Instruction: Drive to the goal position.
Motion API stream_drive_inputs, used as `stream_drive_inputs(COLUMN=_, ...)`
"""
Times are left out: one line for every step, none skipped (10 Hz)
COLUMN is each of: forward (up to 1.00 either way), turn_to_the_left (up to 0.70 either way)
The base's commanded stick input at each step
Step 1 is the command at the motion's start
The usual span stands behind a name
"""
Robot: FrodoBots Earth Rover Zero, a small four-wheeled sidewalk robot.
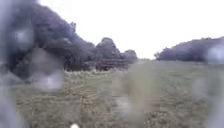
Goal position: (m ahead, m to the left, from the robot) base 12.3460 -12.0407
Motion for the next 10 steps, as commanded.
stream_drive_inputs(forward=0.85, turn_to_the_left=0.00)
stream_drive_inputs(forward=0.85, turn_to_the_left=0.00)
stream_drive_inputs(forward=0.85, turn_to_the_left=0.00)
stream_drive_inputs(forward=0.85, turn_to_the_left=0.00)
stream_drive_inputs(forward=0.85, turn_to_the_left=-0.34)
stream_drive_inputs(forward=0.85, turn_to_the_left=-0.34)
stream_drive_inputs(forward=0.85, turn_to_the_left=-0.34)
stream_drive_inputs(forward=0.85, turn_to_the_left=-0.34)
stream_drive_inputs(forward=0.85, turn_to_the_left=0.00)
stream_drive_inputs(forward=0.85, turn_to_the_left=0.00)
